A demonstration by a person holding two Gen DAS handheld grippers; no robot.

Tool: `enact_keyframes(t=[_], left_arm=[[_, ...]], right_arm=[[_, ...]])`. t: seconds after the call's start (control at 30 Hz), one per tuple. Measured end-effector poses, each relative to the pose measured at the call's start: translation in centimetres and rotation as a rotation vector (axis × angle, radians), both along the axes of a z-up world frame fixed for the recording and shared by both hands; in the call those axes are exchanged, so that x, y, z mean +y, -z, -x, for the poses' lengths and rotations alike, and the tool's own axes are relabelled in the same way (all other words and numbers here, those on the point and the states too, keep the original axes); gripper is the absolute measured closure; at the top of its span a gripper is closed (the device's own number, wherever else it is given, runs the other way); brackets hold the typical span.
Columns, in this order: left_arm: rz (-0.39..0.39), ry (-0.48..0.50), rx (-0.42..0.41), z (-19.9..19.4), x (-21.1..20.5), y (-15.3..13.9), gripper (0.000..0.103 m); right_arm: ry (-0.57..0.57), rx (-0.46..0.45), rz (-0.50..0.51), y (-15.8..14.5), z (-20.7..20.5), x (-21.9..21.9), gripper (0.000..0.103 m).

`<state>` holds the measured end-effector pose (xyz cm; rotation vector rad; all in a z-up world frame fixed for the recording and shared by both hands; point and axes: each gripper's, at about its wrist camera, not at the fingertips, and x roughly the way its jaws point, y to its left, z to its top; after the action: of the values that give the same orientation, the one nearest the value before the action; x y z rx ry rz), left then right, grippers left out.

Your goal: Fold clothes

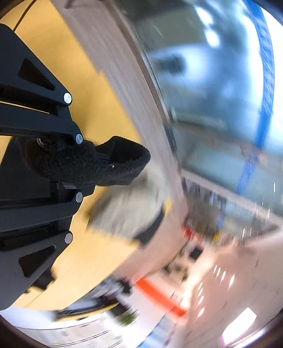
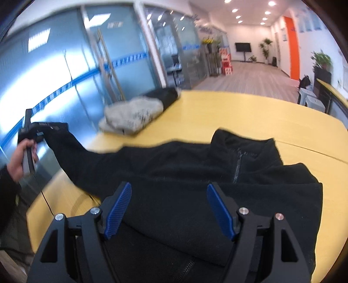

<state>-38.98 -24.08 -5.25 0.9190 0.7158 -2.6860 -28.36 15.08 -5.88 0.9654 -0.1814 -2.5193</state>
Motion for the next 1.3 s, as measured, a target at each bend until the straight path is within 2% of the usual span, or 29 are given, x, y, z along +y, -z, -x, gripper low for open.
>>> enact_keyframes(t=[0.13, 0.23, 0.4, 0.57, 0.67, 0.73, 0.8, 0.83, 0.87, 0.97, 1.0, 1.07, 1.17, 1.3], left_arm=[[0.015, 0.194, 0.025, 0.5, 11.1, -2.2, 0.093], [0.024, 0.352, 0.015, 0.7, 20.1, -2.2, 0.093], [0.007, 0.555, -0.107, 0.1, 32.5, 3.4, 0.093], [-0.010, 0.625, -0.208, -0.3, 39.7, 8.5, 0.092], [-0.017, 0.642, -0.256, -0.7, 42.8, 11.2, 0.082], [-0.035, 0.653, -0.254, -2.0, 43.4, 11.8, 0.073], [-0.058, 0.684, -0.218, -2.9, 42.7, 11.1, 0.044], [-0.068, 0.701, -0.190, -3.6, 42.3, 10.4, 0.036], [-0.078, 0.718, -0.161, -4.4, 41.8, 9.7, 0.023], [-0.049, 0.714, -0.073, -7.7, 38.7, 6.1, 0.004], [-0.022, 0.703, -0.056, -8.6, 37.1, 5.3, 0.000], [0.056, 0.679, -0.041, -10.1, 33.4, 4.2, 0.000], [0.154, 0.639, -0.088, -10.8, 28.6, 4.4, 0.000], [0.152, 0.610, -0.187, -10.4, 22.3, 7.0, 0.000]], right_arm=[[0.042, 0.043, 0.074, -2.1, -1.3, 3.9, 0.027], [0.073, 0.048, 0.092, -2.8, -2.3, 7.0, 0.027], [0.164, 0.048, 0.121, -2.7, -4.4, 12.8, 0.025], [0.256, -0.030, 0.193, 0.1, -4.9, 18.1, 0.023], [0.289, -0.095, 0.285, 2.4, -4.1, 20.2, 0.023], [0.289, -0.131, 0.329, 3.8, -3.2, 21.0, 0.023], [0.277, -0.169, 0.337, 4.9, -2.1, 20.9, 0.019], [0.268, -0.188, 0.341, 5.5, -1.5, 20.7, 0.017], [0.258, -0.209, 0.347, 6.1, -0.9, 20.4, 0.016], [0.210, -0.291, 0.372, 8.3, 1.2, 18.5, 0.012], [0.190, -0.323, 0.379, 9.1, 1.9, 17.6, 0.011], [0.161, -0.374, 0.375, 10.6, 2.7, 15.9, 0.011], [0.141, -0.423, 0.373, 12.3, 3.4, 13.4, 0.011], [0.109, -0.422, 0.389, 12.7, 4.2, 10.8, 0.010]])
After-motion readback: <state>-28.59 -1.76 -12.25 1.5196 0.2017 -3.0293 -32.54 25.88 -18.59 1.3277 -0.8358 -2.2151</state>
